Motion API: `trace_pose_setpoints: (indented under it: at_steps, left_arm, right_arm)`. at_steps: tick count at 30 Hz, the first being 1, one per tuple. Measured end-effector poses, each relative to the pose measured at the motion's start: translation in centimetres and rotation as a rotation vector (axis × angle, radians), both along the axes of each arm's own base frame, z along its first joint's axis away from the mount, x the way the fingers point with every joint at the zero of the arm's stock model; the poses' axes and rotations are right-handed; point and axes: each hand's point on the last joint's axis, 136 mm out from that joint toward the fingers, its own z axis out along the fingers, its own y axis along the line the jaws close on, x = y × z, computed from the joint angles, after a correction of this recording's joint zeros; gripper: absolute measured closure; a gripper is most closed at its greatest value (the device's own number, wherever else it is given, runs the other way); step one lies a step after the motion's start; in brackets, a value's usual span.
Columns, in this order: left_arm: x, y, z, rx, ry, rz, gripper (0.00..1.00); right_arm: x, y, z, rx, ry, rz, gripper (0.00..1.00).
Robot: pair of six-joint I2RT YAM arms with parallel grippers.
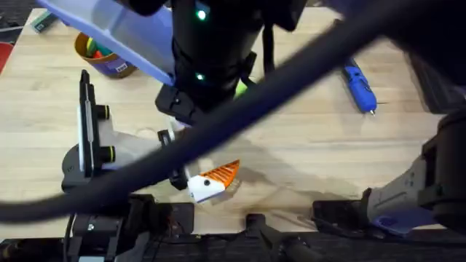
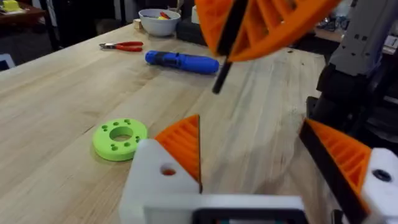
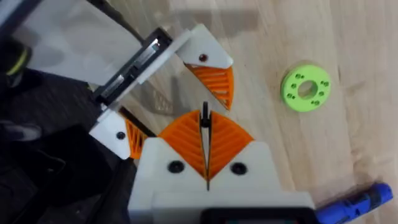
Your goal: Pick up the gripper from the table and insert it into the empty holder that is missing its gripper. Then pick up a screw, insert it into the mounting hole, and use the screwdriver to tighten it. Finally, clean up the table by picking up the vegetable and placing it into the bucket.
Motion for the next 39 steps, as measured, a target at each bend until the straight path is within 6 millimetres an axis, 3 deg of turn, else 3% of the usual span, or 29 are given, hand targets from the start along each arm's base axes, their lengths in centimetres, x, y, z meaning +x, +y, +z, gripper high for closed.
trace_pose_setpoints:
  at_steps: [5, 11, 26, 39]
  left_arm:
    - [0.0, 0.0, 0.0, 0.000, 0.000, 0.000, 0.015]
    - [0.0, 0.0, 0.0, 0.000, 0.000, 0.000, 0.015]
    - [0.0, 0.0, 0.0, 0.000, 0.000, 0.000, 0.015]
    - [0.0, 0.0, 0.0, 0.000, 0.000, 0.000, 0.015]
  right_arm:
    - [0.3, 0.7, 1.5, 0.052, -0.040, 0.042, 0.995]
    - [-0.3, 1.3, 1.5, 0.062, -0.032, 0.159, 0.995]
    - [1.1, 3.7, -2.2, -0.015, -0.047, 0.286, 0.995]
    - [2.5, 3.0, -2.9, -0.044, -0.040, 0.264, 0.995]
